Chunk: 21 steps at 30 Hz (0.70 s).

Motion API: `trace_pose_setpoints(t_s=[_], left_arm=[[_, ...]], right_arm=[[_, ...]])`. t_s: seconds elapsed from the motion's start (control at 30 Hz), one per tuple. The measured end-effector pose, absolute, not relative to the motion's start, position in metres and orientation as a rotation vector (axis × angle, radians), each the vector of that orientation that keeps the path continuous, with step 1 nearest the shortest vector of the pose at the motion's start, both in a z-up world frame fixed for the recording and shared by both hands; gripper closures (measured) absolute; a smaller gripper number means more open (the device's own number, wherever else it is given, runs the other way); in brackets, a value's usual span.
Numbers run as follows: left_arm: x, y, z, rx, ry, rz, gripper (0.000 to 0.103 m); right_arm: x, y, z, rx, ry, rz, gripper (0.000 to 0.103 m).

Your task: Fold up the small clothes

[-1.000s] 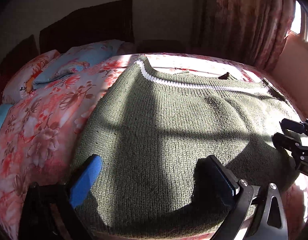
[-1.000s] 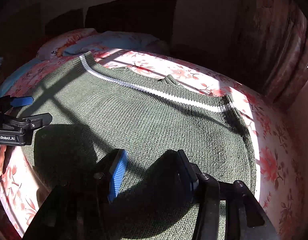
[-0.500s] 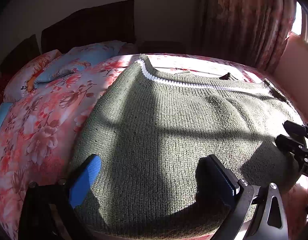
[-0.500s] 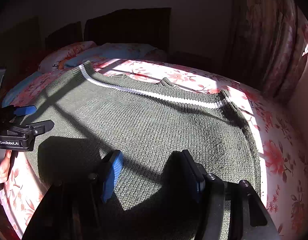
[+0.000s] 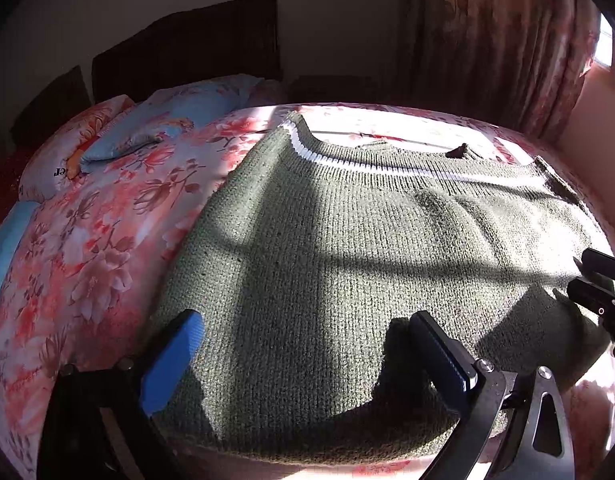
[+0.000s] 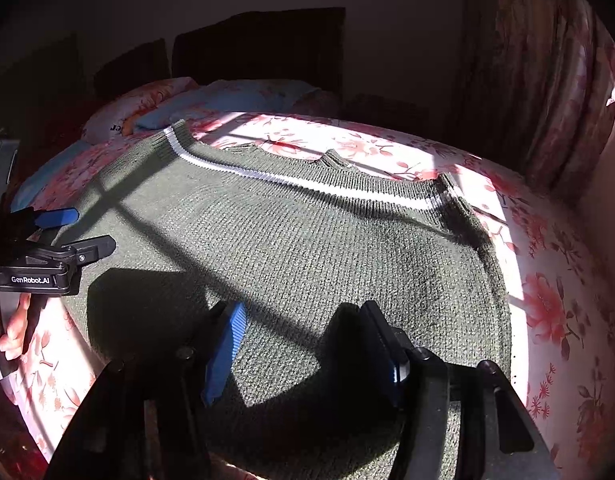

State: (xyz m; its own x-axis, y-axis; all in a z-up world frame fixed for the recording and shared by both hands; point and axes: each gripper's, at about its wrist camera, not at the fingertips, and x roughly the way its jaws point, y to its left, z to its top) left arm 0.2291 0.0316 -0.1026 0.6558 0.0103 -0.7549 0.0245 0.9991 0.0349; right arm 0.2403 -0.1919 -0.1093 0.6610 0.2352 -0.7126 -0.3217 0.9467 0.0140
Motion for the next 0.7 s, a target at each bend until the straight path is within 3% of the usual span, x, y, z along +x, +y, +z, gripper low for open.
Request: trace_pose_setpoints(t_s=[0.13, 0.37, 0.7], left_arm=[[0.199, 0.01, -0.087, 0.05, 0.805, -0.101, 0.0], [0.175, -0.03, -0.121, 0.237, 0.872, -0.167, 0.0], [0.179, -0.023, -0.125, 0.146, 0.912, -0.177, 0.0]], right_arm=[[0.219, -0.193, -0.1, -0.113, 0.757, 0.363, 0.042], [0.188, -0.199, -0.115, -0.205, 0.776, 0.358, 0.042], [0.175, -0.217, -0.112, -0.152, 0.771, 0.365, 0.042]])
